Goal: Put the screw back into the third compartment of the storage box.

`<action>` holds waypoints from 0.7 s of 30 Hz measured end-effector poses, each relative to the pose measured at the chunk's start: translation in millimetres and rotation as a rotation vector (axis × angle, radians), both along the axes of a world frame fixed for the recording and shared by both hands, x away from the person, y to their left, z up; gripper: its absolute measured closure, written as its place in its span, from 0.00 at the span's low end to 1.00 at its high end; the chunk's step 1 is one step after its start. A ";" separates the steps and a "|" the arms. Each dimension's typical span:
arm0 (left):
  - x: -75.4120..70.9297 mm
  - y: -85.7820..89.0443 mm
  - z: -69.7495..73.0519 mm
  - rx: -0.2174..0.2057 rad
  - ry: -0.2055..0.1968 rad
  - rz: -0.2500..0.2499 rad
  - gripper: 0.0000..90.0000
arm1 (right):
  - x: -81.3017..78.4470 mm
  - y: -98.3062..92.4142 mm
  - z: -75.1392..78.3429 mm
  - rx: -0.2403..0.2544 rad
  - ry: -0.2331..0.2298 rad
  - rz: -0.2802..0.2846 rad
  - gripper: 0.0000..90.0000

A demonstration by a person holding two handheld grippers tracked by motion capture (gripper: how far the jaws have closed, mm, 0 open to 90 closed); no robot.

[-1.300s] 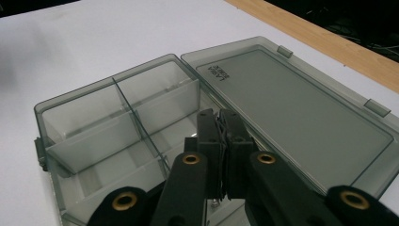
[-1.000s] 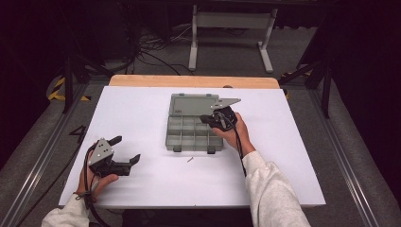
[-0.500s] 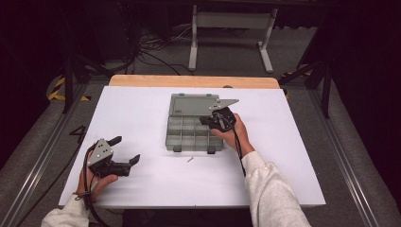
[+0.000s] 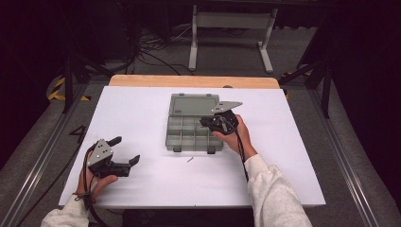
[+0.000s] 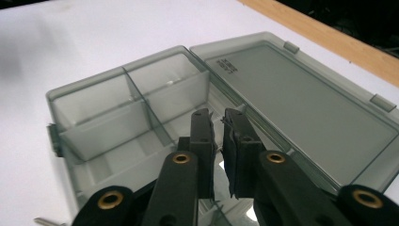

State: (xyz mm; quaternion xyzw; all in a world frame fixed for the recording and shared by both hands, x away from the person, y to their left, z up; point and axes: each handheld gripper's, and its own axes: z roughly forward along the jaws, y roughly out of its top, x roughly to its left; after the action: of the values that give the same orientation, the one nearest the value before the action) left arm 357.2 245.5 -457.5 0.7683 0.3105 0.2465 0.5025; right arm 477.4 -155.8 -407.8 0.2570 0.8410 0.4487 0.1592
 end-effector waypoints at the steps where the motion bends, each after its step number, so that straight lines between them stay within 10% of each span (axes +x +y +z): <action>1: -0.1 -0.1 -0.1 0.000 0.001 -0.001 0.05 | -2.9 -0.4 1.2 0.012 -0.003 0.007 0.90; 21: -1.9 0.2 1.0 0.002 -0.005 -0.002 0.05 | -88.5 -4.0 9.8 0.002 -0.105 0.164 0.72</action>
State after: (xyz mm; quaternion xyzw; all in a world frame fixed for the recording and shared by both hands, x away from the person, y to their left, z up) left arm 355.3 245.7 -456.5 0.7686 0.3083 0.2481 0.5027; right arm 388.8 -159.8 -398.0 0.1633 0.8493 0.4739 0.1654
